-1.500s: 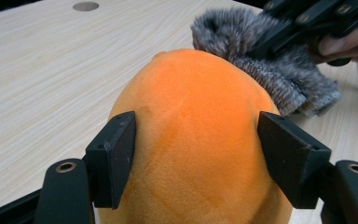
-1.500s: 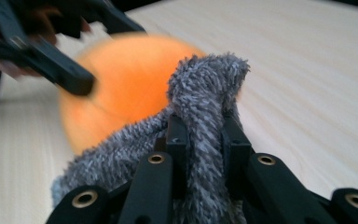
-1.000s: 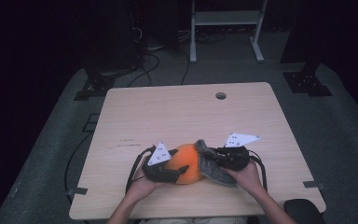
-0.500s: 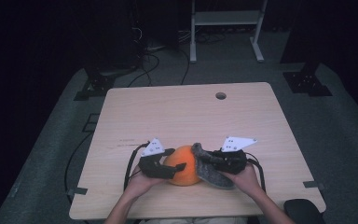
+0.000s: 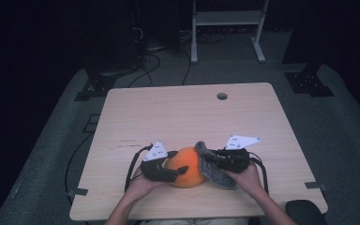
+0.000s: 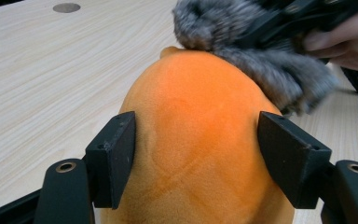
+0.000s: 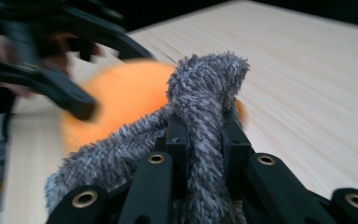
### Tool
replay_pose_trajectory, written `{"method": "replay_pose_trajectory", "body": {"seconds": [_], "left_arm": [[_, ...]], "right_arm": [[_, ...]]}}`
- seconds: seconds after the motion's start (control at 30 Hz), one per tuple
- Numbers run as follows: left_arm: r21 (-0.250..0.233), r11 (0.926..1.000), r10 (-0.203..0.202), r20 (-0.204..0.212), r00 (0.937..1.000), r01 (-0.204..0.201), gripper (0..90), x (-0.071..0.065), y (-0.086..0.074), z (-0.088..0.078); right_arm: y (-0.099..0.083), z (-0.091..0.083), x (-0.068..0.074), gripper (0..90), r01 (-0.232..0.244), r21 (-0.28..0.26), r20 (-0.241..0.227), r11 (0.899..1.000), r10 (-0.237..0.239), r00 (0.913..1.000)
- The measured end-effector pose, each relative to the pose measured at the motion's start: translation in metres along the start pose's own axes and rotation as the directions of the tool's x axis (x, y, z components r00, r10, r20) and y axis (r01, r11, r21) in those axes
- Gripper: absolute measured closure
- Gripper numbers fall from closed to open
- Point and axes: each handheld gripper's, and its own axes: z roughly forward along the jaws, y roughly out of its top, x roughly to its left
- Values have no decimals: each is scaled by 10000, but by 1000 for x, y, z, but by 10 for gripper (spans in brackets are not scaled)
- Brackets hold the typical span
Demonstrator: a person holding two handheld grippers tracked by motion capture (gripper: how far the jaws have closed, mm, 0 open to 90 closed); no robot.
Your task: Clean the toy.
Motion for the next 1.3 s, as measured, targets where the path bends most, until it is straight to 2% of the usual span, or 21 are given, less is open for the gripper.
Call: {"method": "replay_pose_trajectory", "body": {"seconds": [0.1, 0.17, 0.2, 0.3, 0.43, 0.47, 0.5, 0.6, 0.7, 0.73, 0.8, 0.9, 0.97, 1.03, 1.07, 1.1, 1.13, 1.17, 1.2, 1.23, 1.3], "left_arm": [[4, 10000, 37, 16, 10000, -37, 299, 0, 0, 0], [29, 10000, 89, -30, 10000, -89, 299, -1, 1, 0], [1, 9999, 114, -15, 9999, -114, 298, -1, 1, 0], [-10, 9998, 182, -72, 9998, -182, 299, -4, 1, 2], [26, 9997, 258, -135, 9996, -258, 298, -6, 1, 2], [28, 9996, 270, -152, 9995, -270, 298, -6, 1, 2], [51, 9996, 286, -166, 9995, -285, 298, -6, 2, 2], [40, 9995, 307, -152, 9994, -306, 298, -7, 2, 3], [54, 9993, 372, -156, 9992, -371, 297, -8, 2, 3], [52, 9992, 393, -152, 9991, -393, 294, -8, 2, 3], [26, 9993, 372, -132, 9992, -372, 291, -8, 2, 4], [-74, 9999, 85, 64, 9999, -85, 234, -5, 4, 2], [18, 9999, -168, 19, 9999, 168, 124, -1, 6, -1], [137, 9983, -563, 3, 9984, 562, 107, 5, 5, -2], [293, 9949, -977, 328, 9947, 968, 112, 9, 1, 2], [293, 9949, -977, 328, 9947, 968, 141, 9, 1, 2], [326, 9952, -929, 330, 9951, 918, 141, 8, -1, 4], [270, 9989, -377, -118, 9992, 380, 246, 1, 0, 5], [270, 9989, -377, -118, 9992, 380, 288, 1, 0, 5], [6, 9998, 211, -749, 9970, -212, 323, -7, 4, 4], [-89, 9992, 382, -963, 9946, -392, 340, -11, 6, 5]], "right_arm": [[-5, 0, -7, 768, -148, 339, 415, 9993, 133, 9990], [-7, -2, -8, 768, -353, 354, 391, 9988, 339, 9987], [-5, -3, -5, 768, -202, 281, 385, 9994, 191, 9991], [7, -5, 13, 767, 420, -419, -283, 9982, -433, 9987], [6, -1, 15, 768, 670, -198, -125, 9976, -673, 9977], [4, -1, 11, 767, 420, -163, -107, 9990, -422, 9991], [1, -2, 3, 767, 109, 98, 251, 9999, -111, 9996], [-2, -4, 0, 768, -93, 179, 403, 9998, 86, 9992], [2, -6, 8, 767, 233, -155, 165, 9996, -231, 9996], [6, -5, 16, 767, 507, -370, -145, 9980, -512, 9986], [7, -4, 19, 767, 700, -271, -69, 9972, -702, 9975], [4, -2, 15, 767, 535, -136, -110, 9985, -536, 9985], [1, -3, 13, 768, 512, -47, -38, 9987, -512, 9987], [-1, -5, 12, 767, 469, -4, 2, 9989, -469, 9989], [-1, -5, 11, 767, 445, 22, -4, 9990, -445, 9990], [-1, -5, 11, 767, 445, 22, -4, 9990, -445, 9990], [-1, -5, 11, 767, 437, 19, -18, 9990, -437, 9990], [1, -5, 14, 767, 501, -18, 49, 9987, -501, 9987], [3, -6, 16, 767, 544, -125, 27, 9984, -544, 9985], [5, -7, 19, 766, 604, -264, -37, 9978, -605, 9982], [8, -8, 23, 766, 687, -452, -168, 9966, -696, 9974]]}}
